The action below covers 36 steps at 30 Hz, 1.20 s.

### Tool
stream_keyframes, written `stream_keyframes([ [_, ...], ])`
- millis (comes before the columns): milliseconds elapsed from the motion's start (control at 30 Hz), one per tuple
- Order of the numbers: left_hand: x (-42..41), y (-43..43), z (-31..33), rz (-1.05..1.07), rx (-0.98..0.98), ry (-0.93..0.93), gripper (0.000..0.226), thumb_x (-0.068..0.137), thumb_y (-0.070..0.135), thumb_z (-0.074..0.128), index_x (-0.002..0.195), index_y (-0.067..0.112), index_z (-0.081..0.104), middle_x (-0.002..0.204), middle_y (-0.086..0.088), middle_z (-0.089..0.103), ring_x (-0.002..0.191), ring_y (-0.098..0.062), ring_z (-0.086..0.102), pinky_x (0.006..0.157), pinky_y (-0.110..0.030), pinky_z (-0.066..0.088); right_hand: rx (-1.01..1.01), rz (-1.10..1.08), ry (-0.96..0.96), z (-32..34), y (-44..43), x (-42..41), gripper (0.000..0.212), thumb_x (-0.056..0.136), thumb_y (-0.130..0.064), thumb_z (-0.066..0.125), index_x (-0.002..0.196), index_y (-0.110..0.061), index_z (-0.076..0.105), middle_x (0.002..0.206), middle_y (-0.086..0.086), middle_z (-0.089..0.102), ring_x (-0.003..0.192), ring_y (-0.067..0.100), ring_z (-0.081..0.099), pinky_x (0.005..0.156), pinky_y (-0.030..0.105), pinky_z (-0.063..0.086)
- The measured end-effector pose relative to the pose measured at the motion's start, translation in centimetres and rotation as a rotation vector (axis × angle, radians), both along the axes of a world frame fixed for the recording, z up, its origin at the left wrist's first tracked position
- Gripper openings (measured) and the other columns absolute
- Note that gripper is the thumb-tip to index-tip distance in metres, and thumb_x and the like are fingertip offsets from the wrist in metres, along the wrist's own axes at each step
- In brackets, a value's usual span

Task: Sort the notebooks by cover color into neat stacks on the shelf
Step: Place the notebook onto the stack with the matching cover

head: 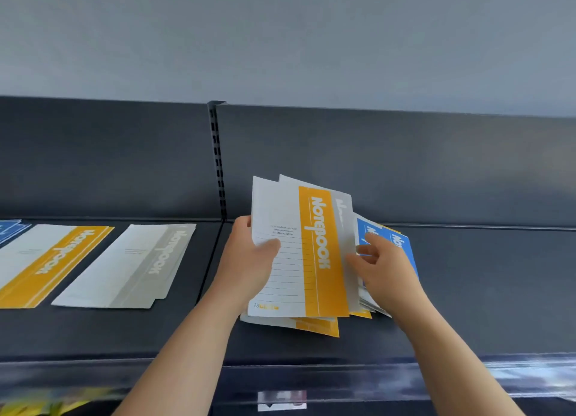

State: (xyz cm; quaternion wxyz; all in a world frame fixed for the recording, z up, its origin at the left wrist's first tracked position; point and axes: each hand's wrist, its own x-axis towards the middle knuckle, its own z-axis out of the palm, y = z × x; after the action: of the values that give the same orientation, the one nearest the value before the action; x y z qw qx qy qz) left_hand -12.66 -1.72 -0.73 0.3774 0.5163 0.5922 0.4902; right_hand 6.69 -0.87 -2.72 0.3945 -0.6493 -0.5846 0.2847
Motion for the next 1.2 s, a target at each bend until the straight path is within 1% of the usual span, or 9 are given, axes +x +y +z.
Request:
stream_keyframes([
  [133,-3.5,-1.0,0.3,0.087,0.031,-0.005,0.018,0.090,0.014,0.055,0.106,0.022,0.053,0.103,0.012,0.065,0.092,-0.009,0.063,0.066,-0.028,0.051,0.043,0.105,0.014,0.7,0.0,-3.3,0.038,0.093,-0.029,0.054,0.130,-0.021,0.051,0.100,-0.006,0.064,0.087,0.011,0.061,0.062,0.018,0.045],
  [233,-6.6,-1.8,0.2,0.126,0.058,0.047,0.017,0.091,0.015,0.056,0.105,0.025,0.057,0.100,0.017,0.065,0.089,-0.003,0.062,0.061,-0.022,0.048,0.095,0.163,0.019,1.3,0.0,-6.7,0.031,0.093,-0.025,0.056,0.123,-0.026,0.054,0.100,-0.006,0.065,0.085,0.009,0.062,0.062,0.017,0.048],
  [367,-11.6,-3.1,0.1,0.143,0.068,0.047,0.018,0.094,0.016,0.055,0.103,0.031,0.059,0.097,0.022,0.064,0.085,0.002,0.060,0.057,-0.014,0.043,0.117,0.249,0.020,2.0,-0.2,-12.0,0.020,0.093,-0.019,0.055,0.105,-0.035,0.053,0.085,-0.018,0.061,0.072,-0.002,0.060,0.049,0.009,0.043],
  [533,-18.9,-4.1,0.1,0.111,-0.036,0.056,0.027,0.092,0.007,0.052,0.107,0.028,0.059,0.103,0.015,0.065,0.092,-0.008,0.062,0.063,-0.024,0.049,0.105,0.293,0.065,1.5,-0.4,-19.0,0.026,0.089,-0.010,0.056,0.094,-0.036,0.059,0.086,-0.014,0.068,0.079,0.003,0.065,0.062,0.019,0.052],
  [633,-23.0,-4.3,-0.3,0.108,-0.059,0.076,0.031,0.091,0.004,0.054,0.109,0.030,0.057,0.102,0.015,0.064,0.090,-0.005,0.060,0.060,-0.022,0.048,0.067,0.302,0.097,0.5,-0.4,-23.1,0.025,0.088,-0.009,0.058,0.100,-0.030,0.062,0.085,-0.014,0.069,0.076,-0.001,0.065,0.057,0.013,0.049],
  [867,-29.1,-1.8,-1.8,0.106,-0.004,0.218,0.026,0.091,0.006,0.056,0.112,0.021,0.063,0.116,0.006,0.065,0.087,-0.006,0.061,0.057,-0.015,0.047,0.029,0.204,0.112,-1.9,0.4,-29.2,0.024,0.091,-0.012,0.055,0.109,-0.029,0.058,0.090,-0.014,0.067,0.081,0.000,0.063,0.058,0.014,0.046],
  [933,-29.6,-0.7,-2.5,0.112,-0.005,0.273,0.023,0.091,0.006,0.056,0.110,0.018,0.063,0.115,0.005,0.065,0.081,-0.006,0.061,0.056,-0.015,0.046,0.023,0.158,0.085,-2.5,0.8,-30.2,0.024,0.091,-0.011,0.052,0.105,-0.028,0.059,0.089,-0.011,0.067,0.082,0.004,0.063,0.061,0.018,0.047],
  [1100,-29.9,1.4,-4.7,0.099,-0.055,0.352,0.023,0.090,0.005,0.054,0.106,0.017,0.064,0.109,0.002,0.067,0.085,-0.014,0.063,0.051,-0.014,0.039,-0.052,0.071,-0.084,-4.3,2.0,-31.2,0.014,0.090,-0.010,0.047,0.088,-0.017,0.059,0.088,0.000,0.062,0.071,0.011,0.058,0.055,0.019,0.040],
  [1200,-29.9,1.8,-5.4,0.108,-0.073,0.385,0.022,0.092,0.008,0.055,0.112,0.016,0.059,0.115,0.002,0.064,0.089,-0.012,0.058,0.052,-0.013,0.039,-0.086,0.022,-0.224,-5.1,2.4,-31.5,0.015,0.089,-0.014,0.045,0.076,-0.015,0.052,0.094,0.007,0.055,0.071,0.018,0.050,0.070,0.032,0.043],
])
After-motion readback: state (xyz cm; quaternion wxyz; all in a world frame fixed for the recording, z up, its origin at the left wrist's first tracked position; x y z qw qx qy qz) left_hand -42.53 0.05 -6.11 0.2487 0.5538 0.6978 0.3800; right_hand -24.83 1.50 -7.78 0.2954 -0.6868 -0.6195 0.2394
